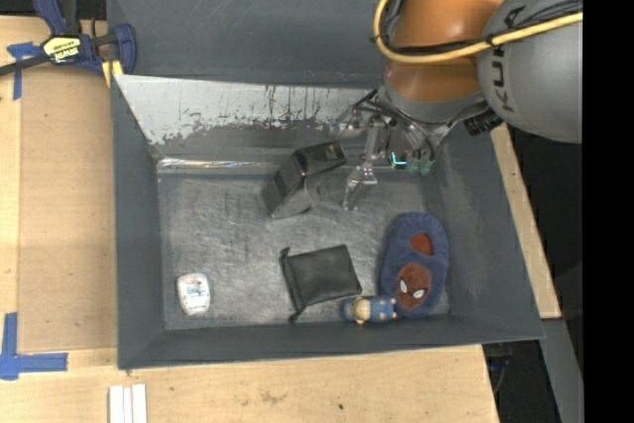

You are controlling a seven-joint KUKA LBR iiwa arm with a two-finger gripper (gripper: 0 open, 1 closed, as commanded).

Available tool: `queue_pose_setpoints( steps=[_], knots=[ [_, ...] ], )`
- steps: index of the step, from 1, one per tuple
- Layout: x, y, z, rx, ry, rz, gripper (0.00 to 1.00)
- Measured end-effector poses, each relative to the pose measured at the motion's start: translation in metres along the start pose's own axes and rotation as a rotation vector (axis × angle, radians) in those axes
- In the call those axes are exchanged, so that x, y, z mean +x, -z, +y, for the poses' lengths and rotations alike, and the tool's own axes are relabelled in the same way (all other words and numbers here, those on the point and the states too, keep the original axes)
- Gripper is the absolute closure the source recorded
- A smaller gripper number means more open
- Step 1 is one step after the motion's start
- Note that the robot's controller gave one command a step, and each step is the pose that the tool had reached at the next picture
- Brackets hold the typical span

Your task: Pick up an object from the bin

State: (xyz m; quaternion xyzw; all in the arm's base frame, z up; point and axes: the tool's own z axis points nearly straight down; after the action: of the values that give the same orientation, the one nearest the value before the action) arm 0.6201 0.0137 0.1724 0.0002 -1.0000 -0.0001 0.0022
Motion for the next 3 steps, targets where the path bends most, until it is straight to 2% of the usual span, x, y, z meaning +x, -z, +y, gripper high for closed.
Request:
queue_pose_setpoints(
  steps=[1,2,3],
  knots=[
    [-0.0078,-0.0391,0.0165,0.000,0.010,-0.010,0.00],
    [-0.0098,-0.0468,0.0148,0.000,0.045,-0.016,0.00],
    [-0.0119,-0.0426,0.0134,0.003,0.045,-0.019,1.00]
  ],
)
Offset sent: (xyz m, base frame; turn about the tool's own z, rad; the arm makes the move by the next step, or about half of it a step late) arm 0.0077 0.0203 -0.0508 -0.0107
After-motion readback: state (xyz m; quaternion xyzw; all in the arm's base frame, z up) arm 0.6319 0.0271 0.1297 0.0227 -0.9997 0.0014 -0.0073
